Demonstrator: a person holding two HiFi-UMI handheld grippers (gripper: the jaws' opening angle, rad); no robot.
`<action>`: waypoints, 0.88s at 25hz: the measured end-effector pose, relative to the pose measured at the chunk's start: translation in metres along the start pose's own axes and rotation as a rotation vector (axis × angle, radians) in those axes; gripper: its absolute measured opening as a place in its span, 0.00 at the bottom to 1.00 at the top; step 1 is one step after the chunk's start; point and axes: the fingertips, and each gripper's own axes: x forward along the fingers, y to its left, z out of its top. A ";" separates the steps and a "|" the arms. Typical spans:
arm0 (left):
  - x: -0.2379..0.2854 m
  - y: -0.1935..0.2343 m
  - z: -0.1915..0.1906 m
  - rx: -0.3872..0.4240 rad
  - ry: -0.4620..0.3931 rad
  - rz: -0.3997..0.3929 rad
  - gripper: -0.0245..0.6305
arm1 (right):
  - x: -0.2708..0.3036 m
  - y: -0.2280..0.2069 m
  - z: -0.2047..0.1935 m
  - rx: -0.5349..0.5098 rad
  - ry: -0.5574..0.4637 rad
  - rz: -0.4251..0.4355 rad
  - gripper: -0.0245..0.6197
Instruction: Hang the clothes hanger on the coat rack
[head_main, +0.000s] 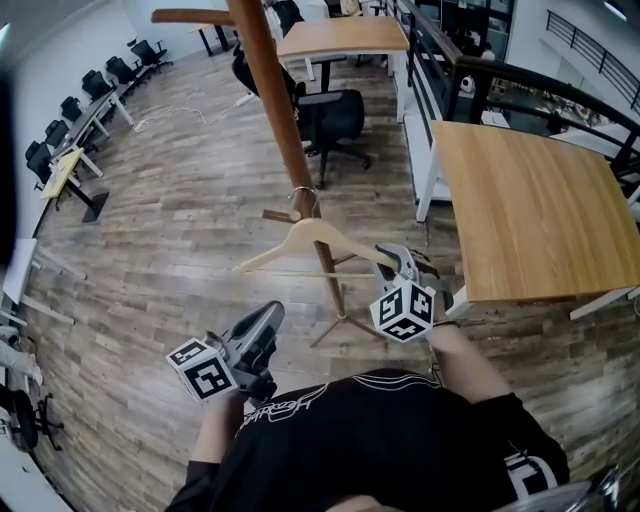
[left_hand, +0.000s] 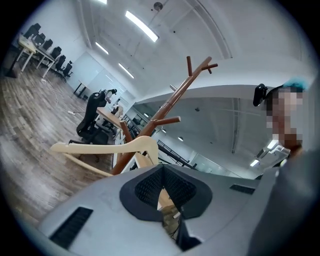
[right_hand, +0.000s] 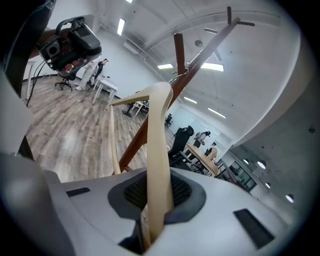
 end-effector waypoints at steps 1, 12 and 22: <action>-0.002 0.004 0.000 -0.009 -0.002 0.008 0.05 | 0.002 0.002 0.000 0.012 -0.005 0.001 0.14; -0.013 0.042 -0.014 -0.090 -0.020 0.060 0.05 | 0.013 0.017 0.001 0.151 -0.071 0.134 0.27; -0.030 0.027 -0.025 -0.115 -0.029 0.013 0.05 | -0.089 0.012 0.051 0.473 -0.341 0.290 0.40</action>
